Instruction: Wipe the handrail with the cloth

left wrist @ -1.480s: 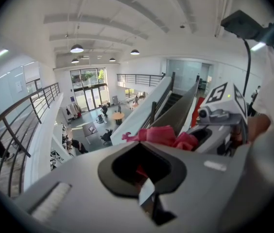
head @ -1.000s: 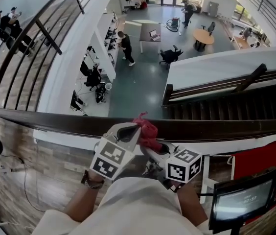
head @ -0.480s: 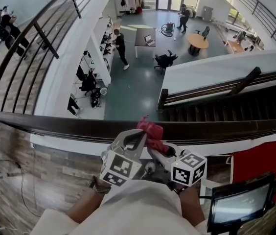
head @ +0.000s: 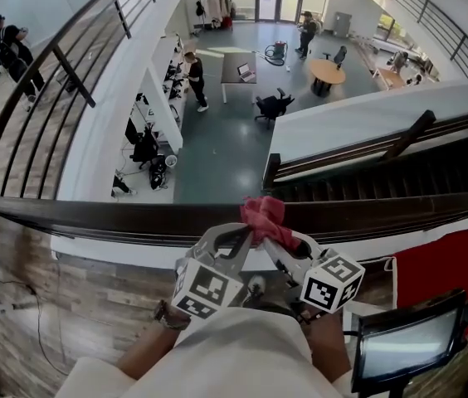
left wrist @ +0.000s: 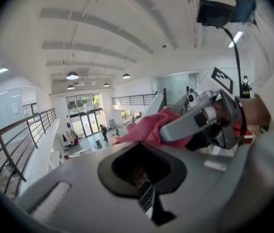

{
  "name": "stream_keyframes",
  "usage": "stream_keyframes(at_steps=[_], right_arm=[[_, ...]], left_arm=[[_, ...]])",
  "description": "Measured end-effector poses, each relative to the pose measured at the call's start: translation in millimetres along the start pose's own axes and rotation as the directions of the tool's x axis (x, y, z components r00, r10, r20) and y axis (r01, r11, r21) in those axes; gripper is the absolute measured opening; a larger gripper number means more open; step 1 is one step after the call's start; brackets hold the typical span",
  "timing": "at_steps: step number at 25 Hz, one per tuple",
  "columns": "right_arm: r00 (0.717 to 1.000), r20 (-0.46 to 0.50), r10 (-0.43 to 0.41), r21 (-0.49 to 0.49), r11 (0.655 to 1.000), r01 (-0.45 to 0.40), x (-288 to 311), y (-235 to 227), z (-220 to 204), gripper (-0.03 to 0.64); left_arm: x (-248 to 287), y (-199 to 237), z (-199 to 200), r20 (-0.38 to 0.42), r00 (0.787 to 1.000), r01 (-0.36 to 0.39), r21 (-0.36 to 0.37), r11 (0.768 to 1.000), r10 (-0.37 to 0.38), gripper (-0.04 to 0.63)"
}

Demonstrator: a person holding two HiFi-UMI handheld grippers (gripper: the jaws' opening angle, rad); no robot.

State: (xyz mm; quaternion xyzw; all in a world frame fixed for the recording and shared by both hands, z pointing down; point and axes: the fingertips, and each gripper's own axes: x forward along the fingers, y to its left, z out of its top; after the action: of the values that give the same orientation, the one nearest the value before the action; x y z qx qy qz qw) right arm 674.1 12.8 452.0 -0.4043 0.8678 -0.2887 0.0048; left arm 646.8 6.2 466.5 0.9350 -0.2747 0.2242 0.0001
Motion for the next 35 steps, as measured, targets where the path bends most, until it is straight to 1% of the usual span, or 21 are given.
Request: stream_keyframes(at_steps=[4,6,10,13,16,17,19,21,24,27,30,35], right_arm=[[0.998,0.046,-0.041,-0.020,0.999,0.042,-5.2,-1.0,16.3,0.061],[0.996,0.060,-0.062,-0.032,0.997,0.064,-7.6,-0.1,20.6,0.061],[0.990,0.098,-0.097,-0.038,0.994,0.101,-11.7,7.3,25.4,0.061],[0.983,0.135,-0.122,-0.064,0.989,0.132,-16.5,17.3,34.0,0.061],[0.975,0.169,-0.146,-0.106,0.980,0.166,-21.7,30.3,45.1,0.061],[0.972,0.181,-0.150,-0.116,0.978,0.172,-23.5,36.2,48.4,0.061],[0.967,0.203,-0.152,-0.131,0.975,0.181,-27.2,49.9,54.2,0.061],[0.961,0.223,-0.163,-0.156,0.967,0.200,-32.5,61.6,59.7,0.061],[0.947,0.249,-0.202,-0.192,0.948,0.253,-43.4,71.9,62.3,0.061],[0.935,0.270,-0.228,-0.203,0.936,0.286,-48.8,81.1,59.6,0.061],[0.929,0.289,-0.230,-0.212,0.931,0.296,-48.9,91.0,62.0,0.061],[0.924,0.320,-0.211,-0.284,0.909,0.306,-40.8,101.6,73.9,0.060]], left_arm=[[-8.9,-1.0,5.2,0.018,1.000,0.015,0.001,1.000,-0.015,0.005],[-15.5,-0.2,6.5,0.031,0.999,0.010,-0.002,1.000,-0.010,0.005],[-33.7,6.3,8.0,0.079,0.996,-0.038,0.015,0.999,0.037,0.005],[-48.0,14.6,13.7,0.124,0.990,-0.072,0.027,0.997,0.068,0.005],[-64.9,24.6,19.9,0.166,0.981,-0.102,0.029,0.994,0.096,0.005],[-72.0,27.6,22.2,0.179,0.978,-0.117,0.042,0.992,0.108,0.005],[-87.7,31.4,27.7,0.206,0.970,-0.150,0.090,0.985,0.129,0.005],[-100.4,32.5,34.0,0.234,0.963,-0.167,0.120,0.979,0.135,0.005],[-113.3,31.3,41.6,0.267,0.955,-0.166,0.118,0.979,0.130,0.005],[-128.3,32.9,49.5,0.297,0.945,-0.175,0.104,0.979,0.137,0.005],[-141.6,40.5,61.1,0.322,0.934,-0.194,0.087,0.977,0.156,0.005],[-152.3,51.8,69.9,0.352,0.917,-0.230,0.091,0.969,0.185,0.005]])
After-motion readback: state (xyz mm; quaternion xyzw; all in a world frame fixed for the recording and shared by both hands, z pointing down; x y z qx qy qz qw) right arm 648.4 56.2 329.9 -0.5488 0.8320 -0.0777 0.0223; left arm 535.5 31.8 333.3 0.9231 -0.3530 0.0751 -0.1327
